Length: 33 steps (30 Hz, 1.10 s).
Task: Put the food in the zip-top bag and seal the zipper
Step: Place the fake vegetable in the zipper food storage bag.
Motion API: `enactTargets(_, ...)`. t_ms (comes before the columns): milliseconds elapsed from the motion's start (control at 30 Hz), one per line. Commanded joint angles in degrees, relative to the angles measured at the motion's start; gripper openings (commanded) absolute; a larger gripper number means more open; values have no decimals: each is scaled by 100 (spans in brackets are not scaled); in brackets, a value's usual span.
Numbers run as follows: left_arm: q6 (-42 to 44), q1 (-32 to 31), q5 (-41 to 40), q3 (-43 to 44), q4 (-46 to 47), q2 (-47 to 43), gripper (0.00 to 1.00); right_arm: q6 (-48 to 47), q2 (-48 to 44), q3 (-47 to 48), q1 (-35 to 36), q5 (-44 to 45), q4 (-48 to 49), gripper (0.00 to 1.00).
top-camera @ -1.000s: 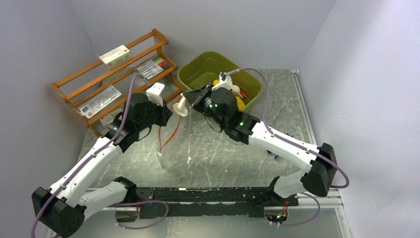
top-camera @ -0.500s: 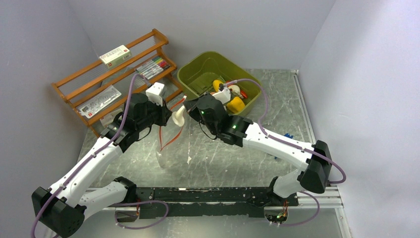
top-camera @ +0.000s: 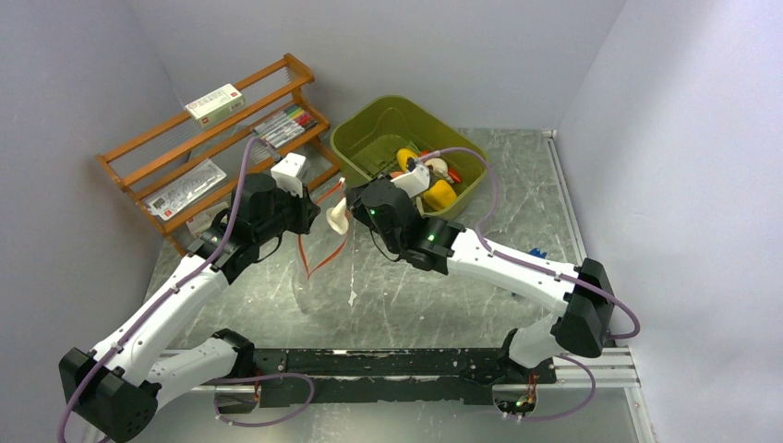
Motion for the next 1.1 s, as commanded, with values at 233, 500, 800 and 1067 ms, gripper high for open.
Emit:
enactTargets(233,-37,41,-83,22,94,-62,7,-630,-47,-230,27,-568,1068,31)
enactTargets(500,-36,41,-87,13,103,-90,7,-889,-38,-261,29,-698,1225,34)
enactTargets(800,17,41,-72,24,89,-107,7,-3283,-135,-125,-51,-1344,1762,35)
enactTargets(1067,111,41,-59,-13,112,-161,7,-5103,81,709,-409,-1142,676,39)
